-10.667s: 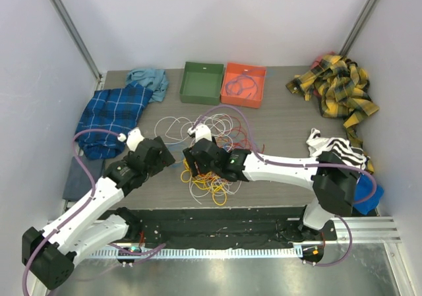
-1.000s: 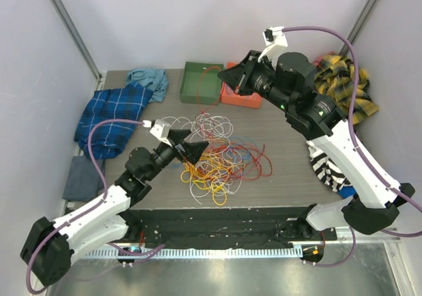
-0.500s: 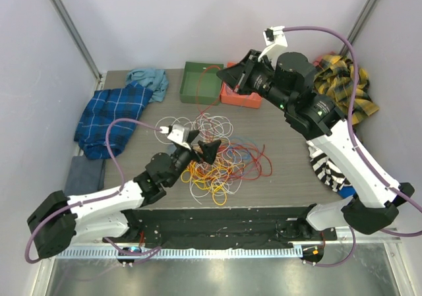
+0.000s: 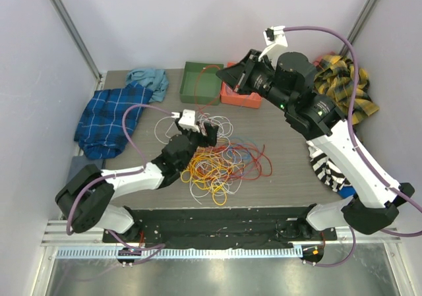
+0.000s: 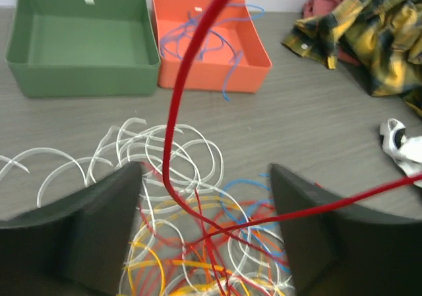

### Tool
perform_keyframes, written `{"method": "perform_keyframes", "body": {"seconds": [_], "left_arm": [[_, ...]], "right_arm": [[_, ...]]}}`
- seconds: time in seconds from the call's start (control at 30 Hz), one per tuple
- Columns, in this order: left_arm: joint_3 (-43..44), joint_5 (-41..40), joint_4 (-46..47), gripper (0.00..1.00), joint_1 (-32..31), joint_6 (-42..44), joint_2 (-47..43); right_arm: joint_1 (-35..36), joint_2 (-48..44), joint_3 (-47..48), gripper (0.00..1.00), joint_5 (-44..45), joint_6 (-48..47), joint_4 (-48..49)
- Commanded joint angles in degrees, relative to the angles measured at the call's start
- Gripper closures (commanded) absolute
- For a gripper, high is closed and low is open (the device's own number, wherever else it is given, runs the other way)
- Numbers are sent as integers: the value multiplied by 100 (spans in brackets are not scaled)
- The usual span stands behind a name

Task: Untangle the cables

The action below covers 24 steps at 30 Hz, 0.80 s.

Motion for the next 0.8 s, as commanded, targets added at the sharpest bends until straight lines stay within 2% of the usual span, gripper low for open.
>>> {"method": "perform_keyframes", "body": {"seconds": [0.0, 0.03, 0.07, 0.1, 0.13, 0.23, 0.27, 0.3, 0.33, 0.37, 0.4, 0.43, 0.5, 0.53, 0.63, 0.77], "left_arm": [[709, 498, 178, 38, 235, 61, 103], [824, 622, -189, 72, 261, 140, 76], [964, 676, -445, 88, 279, 202, 6], [1279, 693, -726, 99, 296, 255, -20], [1456, 746, -1269, 100, 323, 255, -55], [1895, 974, -1729, 100, 419, 151, -205], [2054, 1018, -1949, 100, 515, 28, -249], [2308, 1080, -2238, 100, 612, -312, -240], [2859, 1341, -2980, 100, 717, -499, -214], [3195, 1501, -3345, 100, 988, -683, -101], [3450, 1685, -3818, 100, 1113, -972, -4], [3932, 2061, -3997, 100, 1236, -1071, 67], [4382, 2284, -4409, 100, 1518, -1212, 347], [4889, 2371, -4647, 100, 1579, -1326, 462], [5709, 2609, -5272, 100, 1852, -1440, 1076], [7332, 3004, -5949, 100, 2194, -1739, 2017]], "right_arm": [[21, -258, 24, 99, -58, -29, 139], [12, -294, -2, 99, -40, -90, 113], [21, -320, -29, 99, -5, -99, 95], [12, -329, -81, 99, 56, -117, 95], [4, -355, -82, 99, 83, -143, 95], [4, -347, -143, 99, 127, -187, 95], [4, -338, -152, 95, 153, -178, 95], [-5, -355, -213, 88, 240, -187, 95], [-5, -373, -248, 74, 294, -204, 95], [-5, -408, -336, 50, 346, -222, 95], [-5, -443, -397, 40, 486, -248, 86], [-14, -487, -459, 26, 574, -257, 86], [-14, -627, -687, 16, 750, -275, 60], [-23, -680, -758, 10, 908, -301, 34], [-14, -873, -1021, 6, 1172, -345, -72], [-23, -1163, -1548, 6, 1427, -424, -81]]}}
